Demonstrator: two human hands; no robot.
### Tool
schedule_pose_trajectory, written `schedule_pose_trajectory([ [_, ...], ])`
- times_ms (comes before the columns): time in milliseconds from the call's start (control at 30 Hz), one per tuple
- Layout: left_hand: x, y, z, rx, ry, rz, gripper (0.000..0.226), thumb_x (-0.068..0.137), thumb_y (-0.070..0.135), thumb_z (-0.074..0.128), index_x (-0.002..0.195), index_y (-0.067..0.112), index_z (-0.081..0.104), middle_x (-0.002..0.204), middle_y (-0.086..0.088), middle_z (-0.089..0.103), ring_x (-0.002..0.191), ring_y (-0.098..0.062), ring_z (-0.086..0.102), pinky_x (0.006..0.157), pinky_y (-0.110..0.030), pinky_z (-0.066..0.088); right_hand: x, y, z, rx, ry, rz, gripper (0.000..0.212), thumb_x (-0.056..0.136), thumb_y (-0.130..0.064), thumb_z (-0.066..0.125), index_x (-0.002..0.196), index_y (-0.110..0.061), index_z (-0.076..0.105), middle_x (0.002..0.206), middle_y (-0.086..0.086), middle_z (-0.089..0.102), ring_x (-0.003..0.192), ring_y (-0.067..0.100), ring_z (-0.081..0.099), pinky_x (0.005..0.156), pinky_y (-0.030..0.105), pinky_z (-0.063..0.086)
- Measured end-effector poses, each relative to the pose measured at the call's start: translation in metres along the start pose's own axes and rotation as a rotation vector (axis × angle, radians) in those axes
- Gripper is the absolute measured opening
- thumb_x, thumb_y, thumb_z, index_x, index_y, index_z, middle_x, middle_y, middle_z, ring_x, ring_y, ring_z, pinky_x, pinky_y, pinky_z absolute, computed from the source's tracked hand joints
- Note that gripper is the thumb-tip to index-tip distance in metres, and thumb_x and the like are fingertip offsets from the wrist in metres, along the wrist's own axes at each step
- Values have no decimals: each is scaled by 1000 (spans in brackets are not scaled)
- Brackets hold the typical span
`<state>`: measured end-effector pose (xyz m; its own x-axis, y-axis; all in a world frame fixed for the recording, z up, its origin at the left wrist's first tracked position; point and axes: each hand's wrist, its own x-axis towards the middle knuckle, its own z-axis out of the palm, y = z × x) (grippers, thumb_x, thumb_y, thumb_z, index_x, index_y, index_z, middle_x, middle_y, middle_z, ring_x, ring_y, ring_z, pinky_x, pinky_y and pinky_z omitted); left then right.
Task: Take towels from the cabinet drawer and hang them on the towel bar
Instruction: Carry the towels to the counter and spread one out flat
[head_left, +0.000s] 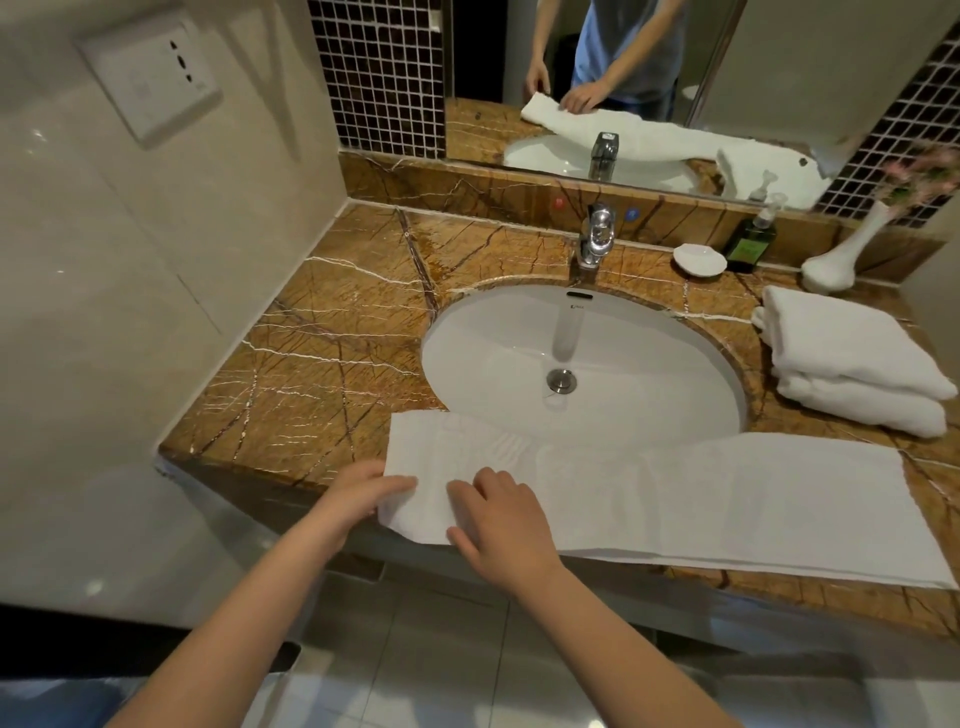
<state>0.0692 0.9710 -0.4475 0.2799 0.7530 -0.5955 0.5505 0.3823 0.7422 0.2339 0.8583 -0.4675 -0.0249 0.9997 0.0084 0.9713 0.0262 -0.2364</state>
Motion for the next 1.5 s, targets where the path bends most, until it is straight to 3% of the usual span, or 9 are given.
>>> schedule_pose_trajectory([
  [133,5,-5,-11,28,55,118,11,88,11,64,99,14,65,89,1,69,74,-12,66,53,-25,51,11,-6,2,-20,-16,51,48,94,-45,43,137,-25,37,115,7,47,103,26,46,81,39,39],
  [233,16,-3,-21,10,199,197,6,87,6,65,87,12,66,88,-10,70,75,-22,67,64,-38,56,21,-13,1,-12,-4,74,46,97,-44,39,138,-24,37,117,8,47,105,28,45,83,40,39],
  [333,27,-2,-29,90,259,162,6,88,10,63,84,8,67,84,-10,68,79,-26,64,64,-35,53,31,-25,1,-11,12,30,38,95,-40,45,127,-19,46,114,9,50,103,29,47,82,40,39],
  [467,26,-8,-30,-192,204,-45,15,91,8,56,79,9,65,83,-10,65,76,-21,62,45,-27,52,39,-38,3,-16,29,-45,19,91,-23,50,106,-12,56,103,10,55,94,31,51,74,39,40],
  [800,20,-21,-38,-204,121,-40,14,83,2,68,98,4,67,84,-14,70,66,-21,70,53,-22,56,47,-55,6,-18,33,-76,23,60,-13,83,77,-20,69,72,-2,62,65,18,58,52,27,41],
  [967,19,-19,-34,53,276,84,25,78,3,72,102,5,66,74,-5,68,63,-18,66,56,-26,52,43,-42,11,13,13,-151,18,87,-14,63,105,-13,65,97,6,62,86,25,55,66,35,42],
  [1133,-3,-14,-5,665,560,476,42,80,8,67,120,16,60,113,-3,60,105,-23,56,87,-36,47,6,2,-8,124,128,-125,16,88,-21,56,98,-14,68,92,4,65,80,25,59,62,36,47],
  [1300,-19,3,63,836,220,868,23,93,27,52,114,25,61,114,7,58,104,-12,54,84,-26,45,-57,73,-20,91,190,64,17,73,-19,68,90,-19,66,86,-1,61,75,21,58,57,33,45],
  [1500,-16,19,137,948,23,967,23,94,31,45,111,25,60,110,7,59,101,-15,52,79,-29,44,-108,127,-33,26,215,275,21,69,-10,76,86,-17,67,83,-1,61,73,20,59,56,33,49],
])
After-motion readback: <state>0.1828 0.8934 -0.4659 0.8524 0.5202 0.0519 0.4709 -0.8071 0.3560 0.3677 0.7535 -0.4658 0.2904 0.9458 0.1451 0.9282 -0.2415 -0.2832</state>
